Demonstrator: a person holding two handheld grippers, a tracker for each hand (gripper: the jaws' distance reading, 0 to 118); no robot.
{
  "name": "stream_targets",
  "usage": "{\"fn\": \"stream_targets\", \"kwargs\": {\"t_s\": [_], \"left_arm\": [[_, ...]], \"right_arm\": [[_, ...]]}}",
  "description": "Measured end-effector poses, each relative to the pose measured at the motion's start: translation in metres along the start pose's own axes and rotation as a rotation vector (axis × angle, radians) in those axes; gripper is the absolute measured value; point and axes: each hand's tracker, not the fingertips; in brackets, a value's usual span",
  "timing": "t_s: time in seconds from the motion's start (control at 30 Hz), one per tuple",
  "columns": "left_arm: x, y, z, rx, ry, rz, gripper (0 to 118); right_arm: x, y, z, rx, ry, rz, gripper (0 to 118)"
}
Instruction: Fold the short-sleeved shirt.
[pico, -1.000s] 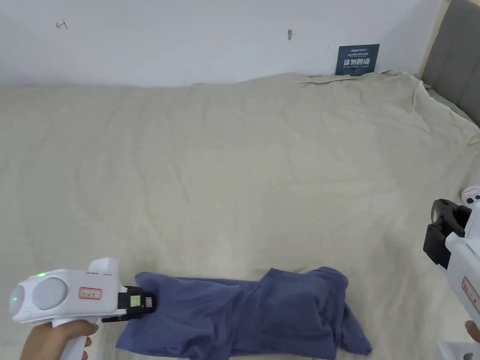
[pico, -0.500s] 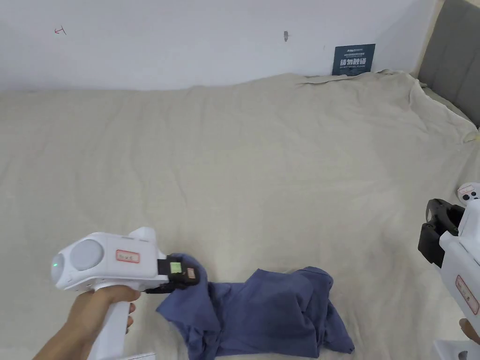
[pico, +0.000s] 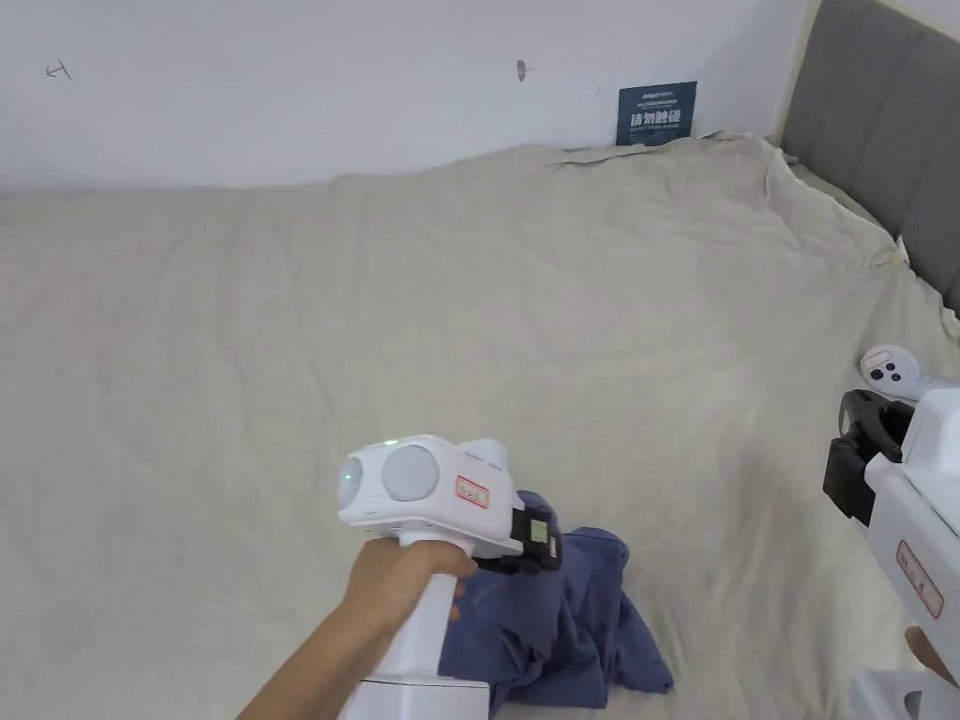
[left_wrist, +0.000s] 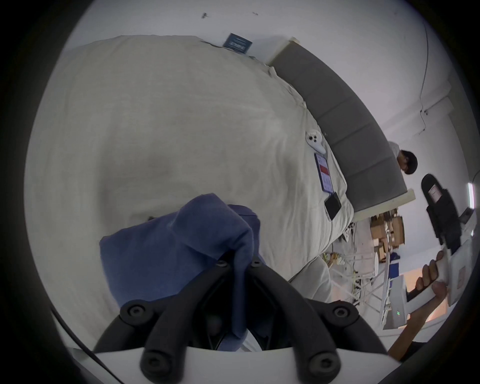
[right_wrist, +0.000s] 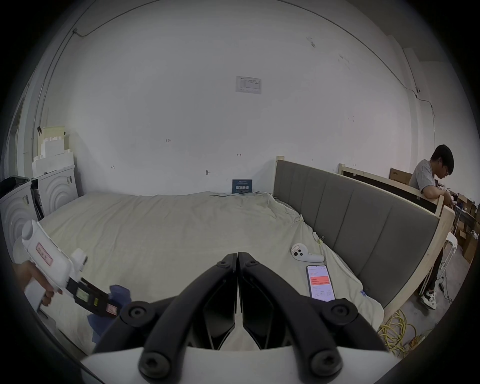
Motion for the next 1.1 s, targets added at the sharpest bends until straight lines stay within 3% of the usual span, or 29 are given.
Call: {"fn": "stream_targets", "kwargs": {"t_s": [0.2, 0.27, 0.33, 0.4, 0.47, 0.5, 0.53, 0.77, 0.97, 1.03, 1.07, 1.1], "left_arm": [[0.015, 0.002, -0.062, -0.082, 0.101, -0.017, 5], [0.019, 0.002, -0.071, -0.075, 0.132, 0.011, 14], [0.022, 0.002, -0.078, -0.064, 0.129, 0.025, 39], [0.028, 0.003, -0.078, -0.054, 0.062, 0.046, 75], [0.037, 0.002, -0.074, -0.058, 0.052, 0.043, 102], [0.040, 0.002, -0.071, -0.058, 0.050, 0.037, 113], [0.042, 0.002, -0.065, -0.043, 0.048, 0.018, 115], [0.038, -0.007, 0.002, 0.194, 0.050, -0.067, 115], [0.023, -0.032, 0.040, 0.374, 0.219, -0.156, 113], [0.017, -0.043, 0.041, 0.427, 0.268, -0.199, 97], [0.014, -0.048, 0.039, 0.445, 0.298, -0.229, 83], [0.011, -0.054, 0.035, 0.468, 0.326, -0.234, 56]], "right_arm": [[0.007, -0.003, 0.004, -0.004, -0.015, -0.005, 1], [0.008, -0.002, 0.006, -0.006, -0.021, -0.006, 1], [0.009, -0.002, 0.007, -0.009, -0.025, -0.005, 1], [0.011, -0.003, 0.007, -0.010, -0.030, -0.005, 1], [0.012, -0.003, 0.008, -0.011, -0.032, -0.008, 1], [0.012, -0.003, 0.008, -0.009, -0.033, -0.008, 1], [0.013, -0.003, 0.008, -0.008, -0.035, -0.008, 1], [0.009, 0.000, 0.010, 0.000, -0.027, -0.004, 1], [0.003, 0.002, 0.009, 0.006, -0.012, -0.001, 1], [0.001, 0.002, 0.009, 0.008, -0.008, 0.000, 1], [0.001, 0.002, 0.009, 0.008, -0.005, 0.000, 1], [0.000, 0.002, 0.009, 0.009, -0.003, -0.001, 1]]}}
